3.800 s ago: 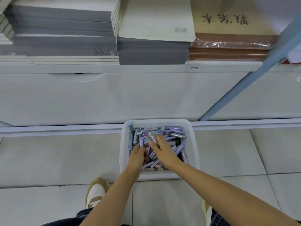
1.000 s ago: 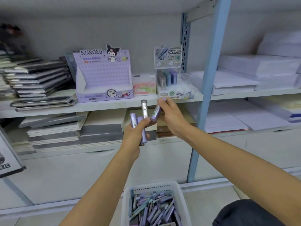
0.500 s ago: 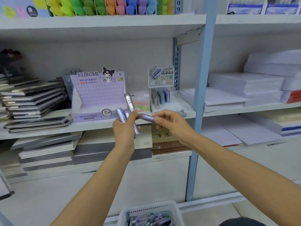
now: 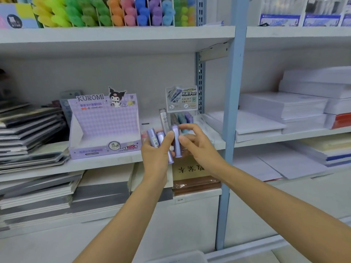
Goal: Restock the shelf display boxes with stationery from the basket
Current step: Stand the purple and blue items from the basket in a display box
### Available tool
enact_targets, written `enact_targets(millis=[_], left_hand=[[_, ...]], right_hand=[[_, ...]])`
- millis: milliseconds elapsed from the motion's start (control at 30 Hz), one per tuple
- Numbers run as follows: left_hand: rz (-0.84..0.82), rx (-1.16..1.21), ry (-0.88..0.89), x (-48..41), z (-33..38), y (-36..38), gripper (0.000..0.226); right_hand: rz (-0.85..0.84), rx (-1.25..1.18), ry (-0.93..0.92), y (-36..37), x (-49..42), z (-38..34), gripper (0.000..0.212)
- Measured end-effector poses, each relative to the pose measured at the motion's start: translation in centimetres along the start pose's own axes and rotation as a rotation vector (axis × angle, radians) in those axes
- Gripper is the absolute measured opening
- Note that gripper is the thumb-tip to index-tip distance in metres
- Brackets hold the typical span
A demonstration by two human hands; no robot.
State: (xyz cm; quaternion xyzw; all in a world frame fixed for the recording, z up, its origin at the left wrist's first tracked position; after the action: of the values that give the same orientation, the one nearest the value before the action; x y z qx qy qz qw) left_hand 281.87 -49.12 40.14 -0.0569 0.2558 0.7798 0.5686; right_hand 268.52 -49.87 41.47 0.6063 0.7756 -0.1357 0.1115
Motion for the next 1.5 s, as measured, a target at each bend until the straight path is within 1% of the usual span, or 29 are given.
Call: enact_targets(millis=[100,167,267,333,400,467,533,600,700,767,933,1100,1267,1333,1400,1467,1500], left_hand=[[-0.029,-0.039,0.082,-0.8,0.7,0.6,0.019],[-0.059,-0.073,0.13,-1.3,1.1,1.2,0.019],[-0.116,-0.121,0.189,-2.1,1.6,2.1,0.02],[-0.146,-0.134,0.209,-2.7,1.7,2.4,0.019],[-0.138,-0.147,0.187,-3.5,1.4,2.1,0.019],[-0.129,-0.161,0.143,-4.2,0.7,1.7,0.02],[-0.136,-0.172,0.104,-4.6,0.0,1.5,0.02],[-0.142,-0.166,0.081,-4.8,-0.6,1.4,0.019],[-0.142,-0.158,0.065,-5.1,-1.2,1.4,0.018],[-0.145,-0.163,0.06,-5.2,-1.4,1.5,0.017],[-0.197,-0.167,0.051,-5.3,-1.7,2.0,0.017],[-0.211,-0.161,0.039,-5.5,-2.0,2.1,0.017],[-0.234,-0.16,0.039,-5.5,-2.3,2.1,0.021],[-0.238,-0.159,0.037,-5.4,-2.3,2.1,0.023],[-0.248,-0.159,0.033,-5.2,-2.2,2.2,0.023],[-0.264,-0.163,0.031,-4.9,-2.1,2.3,0.02],[-0.271,-0.16,0.032,-4.8,-2.0,2.4,0.02]], right_hand=[[0.021,0.09,-0.096,-0.7,-0.9,-1.2,0.035],[0.037,0.085,-0.102,-1.2,-1.5,-1.6,0.033],[0.026,0.051,-0.101,-2.2,-2.7,-2.2,0.025],[0.06,0.052,-0.104,-3.7,-3.9,-2.7,0.021],[0.164,0.078,-0.086,-6.1,-5.5,-3.1,0.017],[0.254,0.177,-0.049,-8.4,-6.9,-3.0,0.011],[0.283,0.285,-0.001,-9.9,-8.0,-2.1,0.01],[0.282,0.386,0.038,-10.6,-8.8,-0.8,0.012],[0.277,0.53,0.028,-10.7,-9.4,0.1,0.014],[0.256,0.57,-0.004,-10.5,-9.5,0.0,0.016],[0.114,0.65,-0.043,-9.2,-9.8,-0.6,0.015],[0.082,0.68,-0.042,-8.8,-9.9,-0.9,0.033],[0.193,0.805,-0.15,-8.9,-9.8,-1.3,0.018],[0.229,0.916,-0.13,-8.8,-9.9,-0.6,0.014],[0.26,0.971,-0.096,-8.9,-9.7,-0.2,0.017],[0.28,0.913,-0.122,-8.8,-9.1,-1.1,0.023],[0.276,0.819,-0.141,-8.6,-8.7,-1.8,0.026]])
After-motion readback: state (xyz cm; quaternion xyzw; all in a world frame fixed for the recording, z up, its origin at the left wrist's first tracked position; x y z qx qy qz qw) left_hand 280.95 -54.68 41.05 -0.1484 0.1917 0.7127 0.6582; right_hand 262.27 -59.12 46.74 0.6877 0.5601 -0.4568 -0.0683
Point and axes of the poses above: each hand's wrist, its own x-axis away from the middle knuckle, its own y-axis out of the palm, z = x × y, the point moved 8 cm from there along -x, towards the middle knuckle, and after that the axes turned 9 degrees about y, right-handed, at the moved point
